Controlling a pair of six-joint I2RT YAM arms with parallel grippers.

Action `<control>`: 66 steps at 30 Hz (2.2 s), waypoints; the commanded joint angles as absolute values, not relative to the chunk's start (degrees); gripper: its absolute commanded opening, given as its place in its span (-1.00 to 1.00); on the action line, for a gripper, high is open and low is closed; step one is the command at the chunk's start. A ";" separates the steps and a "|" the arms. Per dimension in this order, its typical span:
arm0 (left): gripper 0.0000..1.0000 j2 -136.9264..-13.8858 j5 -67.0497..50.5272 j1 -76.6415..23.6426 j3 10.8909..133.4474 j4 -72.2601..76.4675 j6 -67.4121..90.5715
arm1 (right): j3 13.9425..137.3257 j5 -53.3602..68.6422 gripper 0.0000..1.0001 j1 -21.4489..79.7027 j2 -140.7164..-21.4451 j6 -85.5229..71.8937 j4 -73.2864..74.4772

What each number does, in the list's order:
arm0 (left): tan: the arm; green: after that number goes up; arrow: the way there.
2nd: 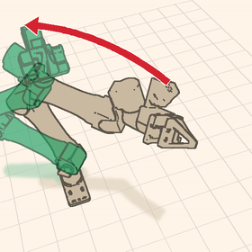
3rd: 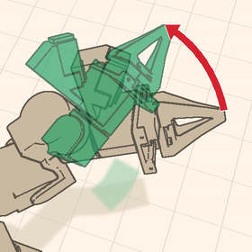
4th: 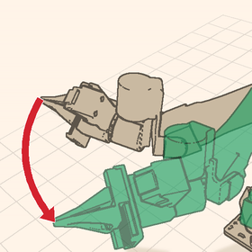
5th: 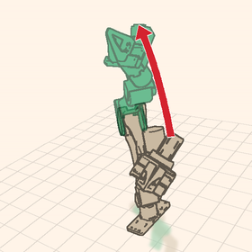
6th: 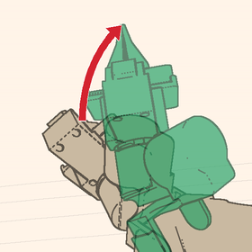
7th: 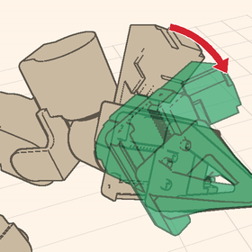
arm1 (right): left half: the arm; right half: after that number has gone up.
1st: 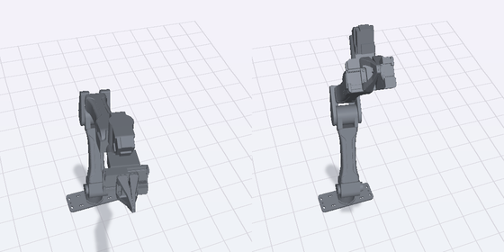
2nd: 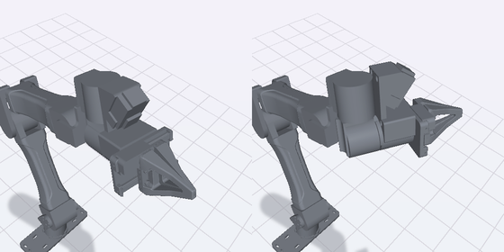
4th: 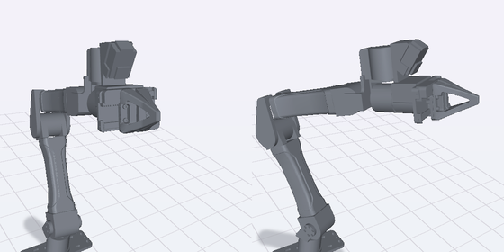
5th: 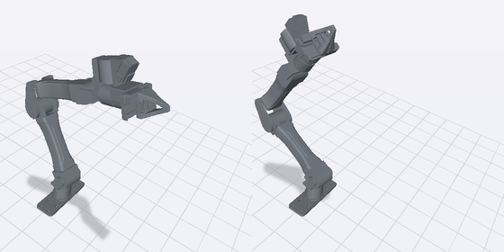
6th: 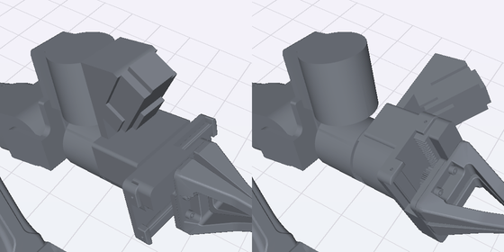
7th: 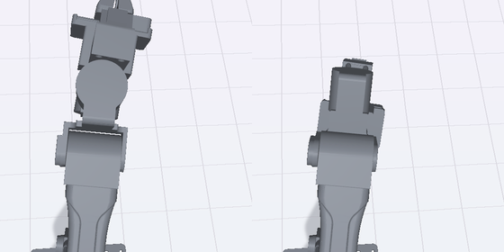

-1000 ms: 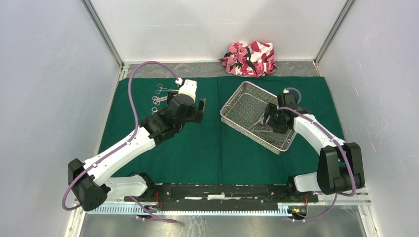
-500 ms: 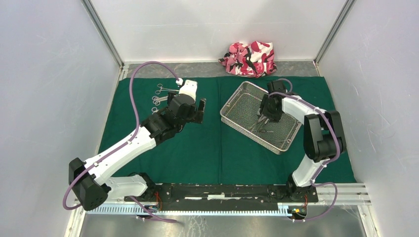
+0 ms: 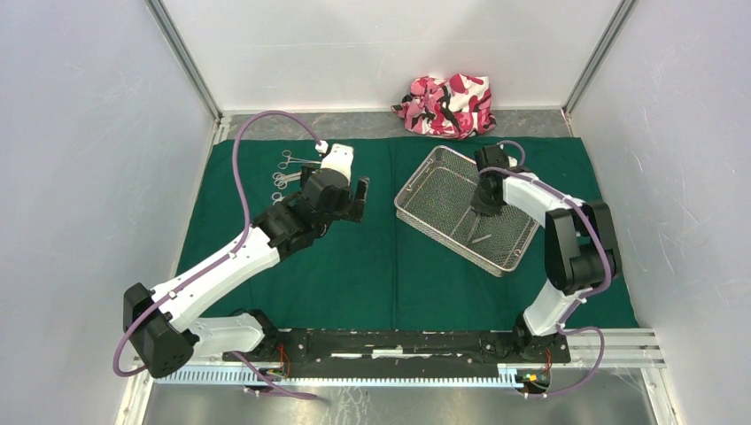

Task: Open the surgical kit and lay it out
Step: Pick up the medical item from the container.

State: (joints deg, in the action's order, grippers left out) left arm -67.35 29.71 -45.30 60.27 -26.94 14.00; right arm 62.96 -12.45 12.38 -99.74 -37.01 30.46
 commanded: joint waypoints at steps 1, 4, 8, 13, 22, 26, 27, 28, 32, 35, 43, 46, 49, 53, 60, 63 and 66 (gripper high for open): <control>0.99 -66.74 28.42 -44.28 59.58 -24.82 12.95 | 61.14 -14.33 -0.80 12.14 -91.13 -31.44 29.32; 0.99 -65.83 27.32 -43.79 59.01 -24.30 13.47 | 58.03 -10.40 -0.58 10.79 -88.37 -24.88 26.04; 0.99 -64.42 26.01 -43.77 58.67 -24.24 14.76 | 55.84 -6.84 0.18 8.76 -88.64 -19.06 23.64; 0.99 -63.74 23.57 -43.77 59.58 -25.91 16.65 | 58.36 -8.27 0.21 8.67 -90.97 -15.80 25.95; 0.99 -64.07 21.07 -43.77 59.61 -27.43 20.01 | 60.24 -8.12 -0.35 8.48 -94.59 -15.60 25.78; 0.99 -64.16 20.20 -43.77 59.74 -27.64 21.10 | 59.53 -7.68 -0.31 8.52 -95.71 -18.21 25.14; 0.99 -64.17 20.02 -43.77 59.83 -27.67 21.29 | 58.92 -7.49 -0.30 8.48 -95.72 -18.64 24.65; 0.99 -64.21 19.92 -43.77 59.85 -27.82 21.44 | 58.38 -7.15 -0.29 8.52 -95.74 -18.93 24.04; 0.99 -63.99 19.99 -43.75 59.77 -28.31 21.57 | 57.34 -6.62 -0.29 8.53 -96.66 -19.96 23.38; 0.99 -63.81 20.26 -43.77 59.93 -28.74 21.53 | 56.45 -6.90 -0.50 8.51 -96.36 -20.45 23.16; 0.99 -62.66 19.06 -43.73 60.25 -29.56 23.06 | 55.14 -7.66 -0.46 8.50 -94.59 -20.92 23.12; 0.99 -61.81 18.27 -43.77 60.36 -30.20 24.20 | 54.10 -7.19 -0.57 8.41 -95.26 -20.95 22.02; 0.99 -60.70 17.38 -43.77 60.87 -31.27 25.16 | 54.00 -5.95 -0.77 8.36 -94.21 -20.80 21.83; 0.99 -59.30 15.40 -43.77 61.85 -32.59 27.00 | 54.49 -3.47 -0.86 8.44 -86.79 -19.39 20.93; 0.99 -54.44 5.23 -43.68 58.80 -23.48 35.28 | 56.24 5.54 -0.86 8.99 -73.01 -14.37 18.30; 0.94 -55.07 -1.79 -43.68 56.76 -16.69 40.84 | 57.72 14.58 -0.87 11.73 -70.75 -12.54 17.41; 0.80 -57.90 -6.69 -43.68 55.62 -10.96 46.74 | 58.08 22.23 -0.92 17.95 -69.60 -13.12 15.50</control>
State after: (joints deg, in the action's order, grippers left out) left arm -55.11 2.81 -43.94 57.36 -21.85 36.12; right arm 56.27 8.75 11.55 -70.76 -14.94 19.27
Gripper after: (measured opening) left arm 0.938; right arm 0.096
